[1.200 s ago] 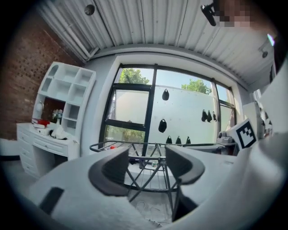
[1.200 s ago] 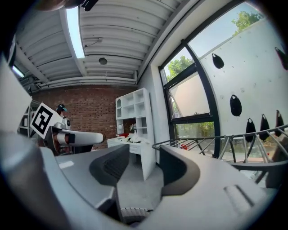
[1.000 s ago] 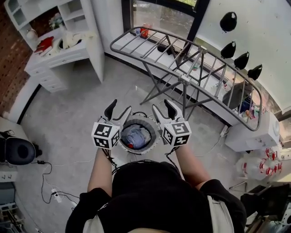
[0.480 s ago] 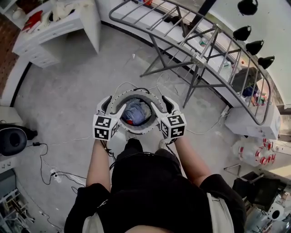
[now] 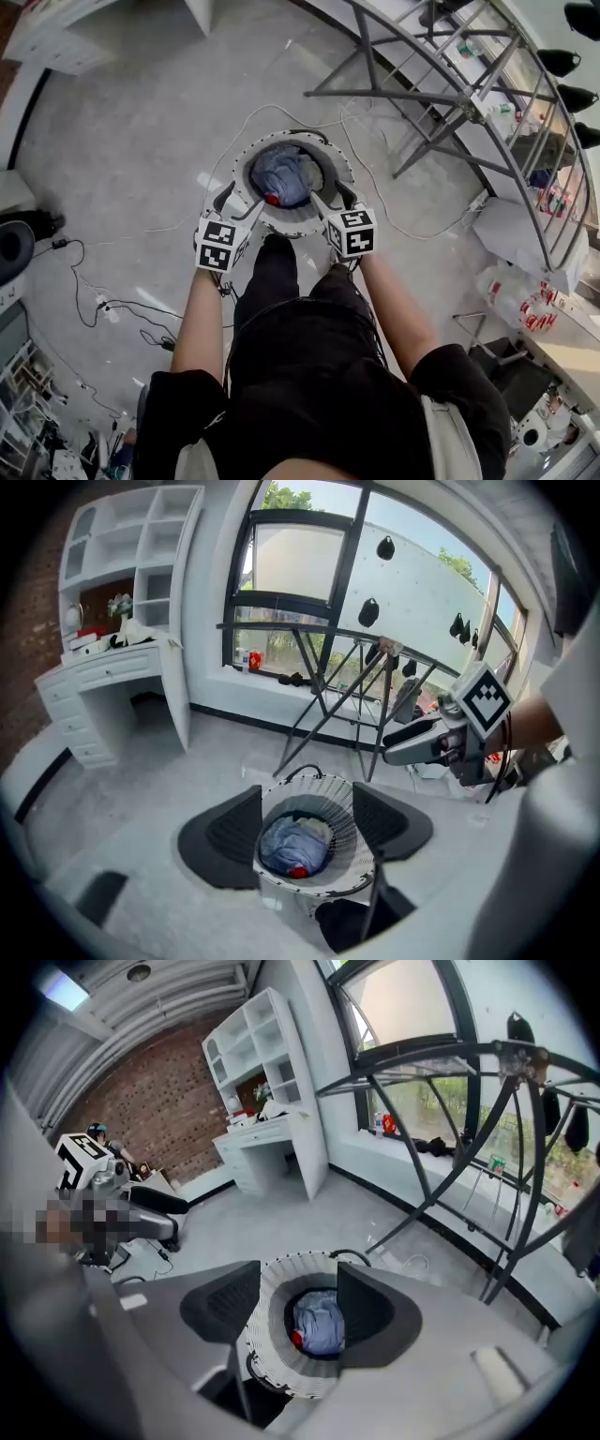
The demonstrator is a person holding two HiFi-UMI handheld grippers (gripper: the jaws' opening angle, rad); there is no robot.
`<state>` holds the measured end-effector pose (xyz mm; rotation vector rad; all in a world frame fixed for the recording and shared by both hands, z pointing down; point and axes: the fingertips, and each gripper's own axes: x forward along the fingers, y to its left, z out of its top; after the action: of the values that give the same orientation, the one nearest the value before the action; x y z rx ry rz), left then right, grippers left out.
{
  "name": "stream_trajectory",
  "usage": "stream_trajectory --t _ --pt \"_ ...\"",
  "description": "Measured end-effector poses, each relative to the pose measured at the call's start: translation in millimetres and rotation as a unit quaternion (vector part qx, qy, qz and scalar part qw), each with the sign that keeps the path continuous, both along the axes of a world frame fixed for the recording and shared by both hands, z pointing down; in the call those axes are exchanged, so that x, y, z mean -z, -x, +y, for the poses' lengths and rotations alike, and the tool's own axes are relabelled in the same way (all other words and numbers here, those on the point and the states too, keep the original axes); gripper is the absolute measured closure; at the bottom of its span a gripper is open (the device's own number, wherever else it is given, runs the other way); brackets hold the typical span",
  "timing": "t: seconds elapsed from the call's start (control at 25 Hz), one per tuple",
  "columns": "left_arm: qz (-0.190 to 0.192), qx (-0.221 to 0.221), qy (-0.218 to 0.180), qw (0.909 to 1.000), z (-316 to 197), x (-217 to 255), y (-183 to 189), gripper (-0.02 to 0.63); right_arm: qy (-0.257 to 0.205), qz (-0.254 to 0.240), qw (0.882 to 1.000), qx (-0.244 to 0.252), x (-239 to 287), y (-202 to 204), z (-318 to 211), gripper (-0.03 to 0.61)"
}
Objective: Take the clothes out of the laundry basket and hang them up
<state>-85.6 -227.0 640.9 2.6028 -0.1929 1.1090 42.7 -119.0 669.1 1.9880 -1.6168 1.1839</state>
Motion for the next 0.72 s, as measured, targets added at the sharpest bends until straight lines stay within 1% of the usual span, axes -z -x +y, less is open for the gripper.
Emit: stream_trajectory --t 0.16,0.32,0.56,0.72 --pt "-0.015 0.002 0.024 0.9996 -3.3 -44.1 7.6 0.307 0.043 -0.016 0.999 0.027 -66.8 10.8 -13.6 0.311" --pt "-0.033 -0.006 0.043 0.9985 -5.0 -97.4 13.7 0.307 0.074 -0.029 0.996 0.043 -140.0 19.6 -26.4 0.337" --pt "-0.056 -0.008 0.074 0.9956 -6.6 -178.7 28.0 0.305 0.146 -0.057 0.984 0.091 -264.9 46.4 -23.3 0.337" --pt "-0.059 -0.011 0.083 0.9947 -13.7 -227.7 30.9 0.304 0.190 -0.058 0.975 0.102 -349.6 52.0 -19.3 0.341"
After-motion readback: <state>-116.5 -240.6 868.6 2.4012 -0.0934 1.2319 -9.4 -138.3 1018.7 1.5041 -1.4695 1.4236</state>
